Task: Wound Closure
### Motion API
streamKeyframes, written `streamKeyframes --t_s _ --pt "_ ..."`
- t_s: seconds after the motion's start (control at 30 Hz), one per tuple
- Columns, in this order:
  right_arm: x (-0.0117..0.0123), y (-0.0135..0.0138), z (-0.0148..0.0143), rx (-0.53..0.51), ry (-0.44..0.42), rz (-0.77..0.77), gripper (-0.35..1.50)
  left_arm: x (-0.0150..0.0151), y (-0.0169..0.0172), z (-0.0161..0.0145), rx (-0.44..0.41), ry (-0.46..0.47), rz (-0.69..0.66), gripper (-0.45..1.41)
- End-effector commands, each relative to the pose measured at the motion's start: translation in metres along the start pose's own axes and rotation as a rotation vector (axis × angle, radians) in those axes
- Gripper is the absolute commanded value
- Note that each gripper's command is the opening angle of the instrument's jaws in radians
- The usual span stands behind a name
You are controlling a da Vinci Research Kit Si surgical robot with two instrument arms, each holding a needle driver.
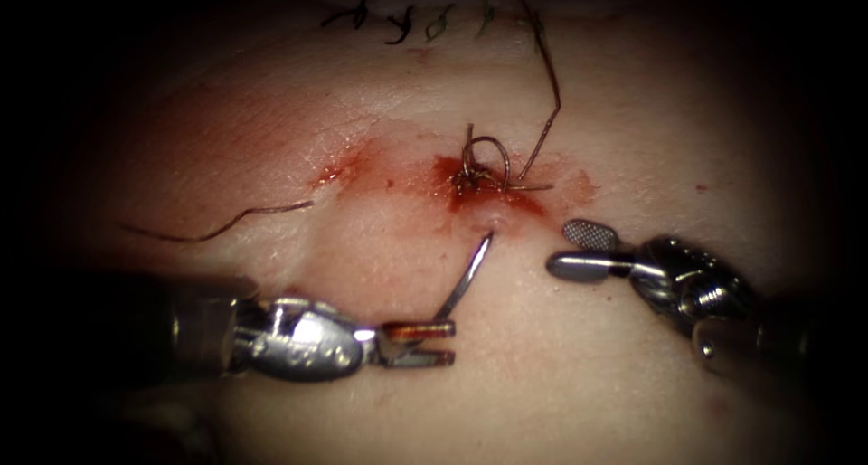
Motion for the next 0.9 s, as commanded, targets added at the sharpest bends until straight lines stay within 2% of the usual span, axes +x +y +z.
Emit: streamKeyframes --t_s 0.03,0.33,0.47,0.63,0.77,0.9 --pt "-0.0007 0.0002 0.001 0.004 -0.001 0.002 1.48 -0.0005 0.0004 0.0007 0.003 -0.002 -0.002 -0.45" --pt "-0.002 0.0002 0.0018 -0.007 -0.005 -0.009 1.48 0.0007 0.0032 -0.0011 0.008 -0.012 0.003 -0.45" --pt "-0.0017 0.0 0.0019 -0.028 -0.025 -0.035 1.48 0.0007 0.003 -0.001 0.012 -0.015 0.002 -0.45" --pt "0.0001 -0.0006 0.0013 -0.06 -0.042 -0.118 1.45 0.001 0.0029 -0.0003 0.017 -0.018 0.0 -0.45" --pt "0.0004 -0.0006 0.0012 -0.096 -0.083 -0.148 1.45 0.0011 0.0025 -0.0001 0.019 -0.018 -0.003 -0.45" --pt "0.0001 -0.0006 0.0009 -0.11 -0.08 -0.156 1.45 0.0006 0.001 0.001 0.029 -0.023 -0.007 -0.45"
